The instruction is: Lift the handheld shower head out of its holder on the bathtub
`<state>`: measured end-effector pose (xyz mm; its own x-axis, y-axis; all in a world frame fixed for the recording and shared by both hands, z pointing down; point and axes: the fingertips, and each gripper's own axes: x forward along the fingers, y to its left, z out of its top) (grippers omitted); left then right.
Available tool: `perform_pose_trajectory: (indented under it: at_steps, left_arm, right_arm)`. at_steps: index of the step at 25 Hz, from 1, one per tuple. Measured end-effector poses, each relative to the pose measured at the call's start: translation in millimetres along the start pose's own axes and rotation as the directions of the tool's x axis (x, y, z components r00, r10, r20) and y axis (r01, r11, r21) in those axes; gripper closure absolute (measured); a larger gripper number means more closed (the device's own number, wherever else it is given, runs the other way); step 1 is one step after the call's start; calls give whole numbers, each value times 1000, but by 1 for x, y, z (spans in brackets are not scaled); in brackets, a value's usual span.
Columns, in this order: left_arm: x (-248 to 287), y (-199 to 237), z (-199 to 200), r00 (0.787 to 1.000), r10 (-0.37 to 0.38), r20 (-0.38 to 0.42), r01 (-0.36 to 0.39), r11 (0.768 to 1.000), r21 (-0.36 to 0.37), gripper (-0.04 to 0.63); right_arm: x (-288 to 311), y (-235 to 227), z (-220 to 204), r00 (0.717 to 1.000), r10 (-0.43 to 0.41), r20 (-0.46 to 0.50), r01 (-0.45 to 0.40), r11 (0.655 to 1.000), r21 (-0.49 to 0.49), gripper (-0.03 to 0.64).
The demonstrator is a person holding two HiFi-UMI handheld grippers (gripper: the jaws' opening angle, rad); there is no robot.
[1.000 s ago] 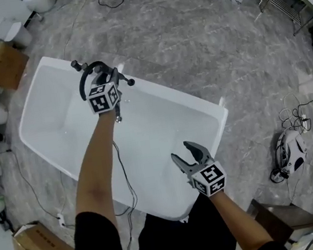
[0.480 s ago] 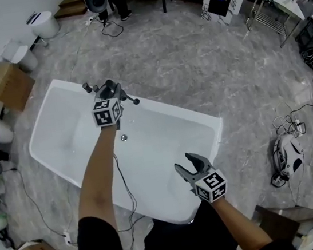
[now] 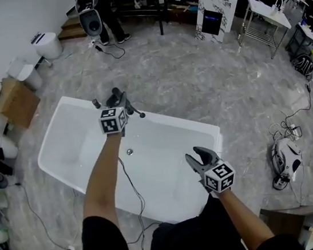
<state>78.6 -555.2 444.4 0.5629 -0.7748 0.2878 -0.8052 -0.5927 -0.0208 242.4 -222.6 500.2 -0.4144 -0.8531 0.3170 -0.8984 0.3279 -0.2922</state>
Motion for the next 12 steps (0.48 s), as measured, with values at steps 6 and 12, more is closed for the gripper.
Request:
perform_pose_trajectory:
  at_steps: [6, 12]
  left_arm:
    - [-20, 5, 50, 998, -51, 48, 49, 997, 59, 469]
    - [-41, 1, 80, 992, -71, 108, 62, 995, 77, 469]
  right_arm:
    - [-6, 27, 30, 997, 16, 74, -14, 1000, -23, 555]
    - [-16, 43, 42, 994, -4, 109, 10, 998, -58, 609]
